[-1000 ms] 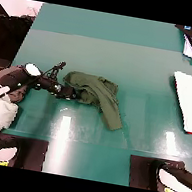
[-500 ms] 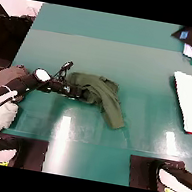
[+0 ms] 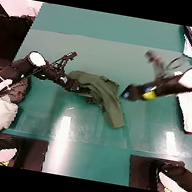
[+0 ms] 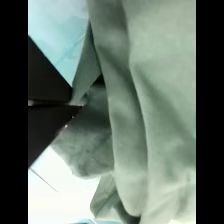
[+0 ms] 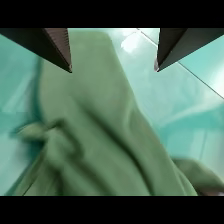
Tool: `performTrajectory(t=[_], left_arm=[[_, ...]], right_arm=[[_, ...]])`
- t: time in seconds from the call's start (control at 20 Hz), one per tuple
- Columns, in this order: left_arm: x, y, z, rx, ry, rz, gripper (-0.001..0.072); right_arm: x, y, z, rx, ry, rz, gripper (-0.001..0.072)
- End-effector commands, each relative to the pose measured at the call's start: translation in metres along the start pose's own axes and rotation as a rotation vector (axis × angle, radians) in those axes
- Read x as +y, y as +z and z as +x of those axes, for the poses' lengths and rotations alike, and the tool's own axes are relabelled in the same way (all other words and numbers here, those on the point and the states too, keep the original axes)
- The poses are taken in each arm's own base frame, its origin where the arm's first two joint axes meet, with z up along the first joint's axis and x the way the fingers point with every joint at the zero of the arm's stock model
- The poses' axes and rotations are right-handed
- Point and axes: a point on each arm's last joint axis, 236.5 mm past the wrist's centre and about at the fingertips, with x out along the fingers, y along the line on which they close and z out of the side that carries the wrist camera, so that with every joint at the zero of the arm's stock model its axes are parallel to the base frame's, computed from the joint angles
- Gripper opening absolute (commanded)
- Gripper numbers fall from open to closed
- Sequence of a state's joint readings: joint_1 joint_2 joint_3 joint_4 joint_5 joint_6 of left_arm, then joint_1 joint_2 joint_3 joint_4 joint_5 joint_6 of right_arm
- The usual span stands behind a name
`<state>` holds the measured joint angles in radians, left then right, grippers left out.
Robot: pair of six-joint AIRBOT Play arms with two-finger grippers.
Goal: Fold the shirts.
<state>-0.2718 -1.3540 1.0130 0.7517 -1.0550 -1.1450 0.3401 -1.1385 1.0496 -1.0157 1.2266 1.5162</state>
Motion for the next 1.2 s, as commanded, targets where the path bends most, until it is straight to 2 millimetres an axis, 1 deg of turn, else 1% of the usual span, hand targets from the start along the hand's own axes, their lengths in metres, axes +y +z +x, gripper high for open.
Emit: performTrajectory(t=[0.0,0.05,0.15,0.2,0.3,0.35,0.4,0.45,0.55,0.6,0.65,0.7,0.75,0.8,0.85,0.9,1.0,1.05,1.15], left_arm=[[-0.002,-0.001,-0.004,0.02,-0.002,0.017,0.0026],[-0.003,-0.001,-0.004,0.021,-0.002,0.017,0.0026],[-0.003,-0.001,-0.004,0.021,-0.002,0.017,0.0026],[-0.003,-0.002,-0.004,0.022,-0.003,0.017,0.0026],[-0.003,-0.004,-0.005,0.029,-0.006,0.017,0.0026],[-0.004,-0.005,-0.005,0.037,-0.01,0.017,0.0026],[-0.004,-0.006,-0.005,0.04,-0.011,0.017,0.0026],[-0.005,-0.007,-0.005,0.044,-0.013,0.017,0.0026],[-0.006,-0.008,-0.005,0.048,-0.015,0.019,0.0025],[-0.008,-0.008,-0.008,0.06,-0.018,0.031,0.0025],[-0.012,-0.009,-0.014,0.086,-0.013,0.062,0.0025],[-0.017,-0.008,-0.026,0.121,0.003,0.115,0.0025],[-0.023,-0.006,-0.041,0.149,0.024,0.169,0.0025],[-0.031,0.0,-0.063,0.153,0.059,0.237,0.0025],[-0.042,0.007,-0.086,0.14,0.094,0.3,0.0024],[-0.055,0.016,-0.113,0.106,0.134,0.366,0.0025],[-0.091,0.031,-0.163,-0.001,0.178,0.479,0.0025],[-0.114,0.036,-0.19,-0.074,0.191,0.537,0.0025],[-0.154,0.04,-0.239,-0.215,0.216,0.634,0.0025]], right_arm=[[0.002,-0.04,0.072,0.06,-0.016,-0.027,0.0586],[0.007,-0.045,0.081,0.076,-0.015,-0.047,0.0586],[0.007,-0.051,0.095,0.107,-0.03,-0.07,0.0583],[0.002,-0.053,0.099,0.119,-0.048,-0.071,0.0581],[-0.015,-0.055,0.104,0.134,-0.11,-0.055,0.0571],[-0.022,-0.054,0.103,0.133,-0.14,-0.057,0.0542],[-0.025,-0.052,0.102,0.124,-0.153,-0.066,0.0325],[-0.026,-0.049,0.099,0.111,-0.165,-0.084,0.002],[-0.025,-0.034,0.086,0.036,-0.185,-0.129,0.0019],[-0.026,-0.026,0.073,-0.002,-0.201,-0.152,0.0018],[-0.024,-0.015,0.054,-0.045,-0.216,-0.16,0.0018],[-0.025,-0.004,0.03,-0.09,-0.234,-0.162,0.0018],[-0.026,0.01,-0.003,-0.153,-0.251,-0.16,0.0018],[-0.027,0.022,-0.037,-0.22,-0.266,-0.147,0.0018],[-0.028,0.035,-0.079,-0.309,-0.281,-0.127,0.0018],[-0.029,0.045,-0.121,-0.406,-0.296,-0.101,0.0018],[-0.03,0.054,-0.197,-0.585,-0.334,-0.061,0.0018],[-0.027,0.053,-0.233,-0.672,-0.35,-0.046,0.0018],[-0.018,0.045,-0.288,-0.8,-0.388,-0.038,0.0018]])
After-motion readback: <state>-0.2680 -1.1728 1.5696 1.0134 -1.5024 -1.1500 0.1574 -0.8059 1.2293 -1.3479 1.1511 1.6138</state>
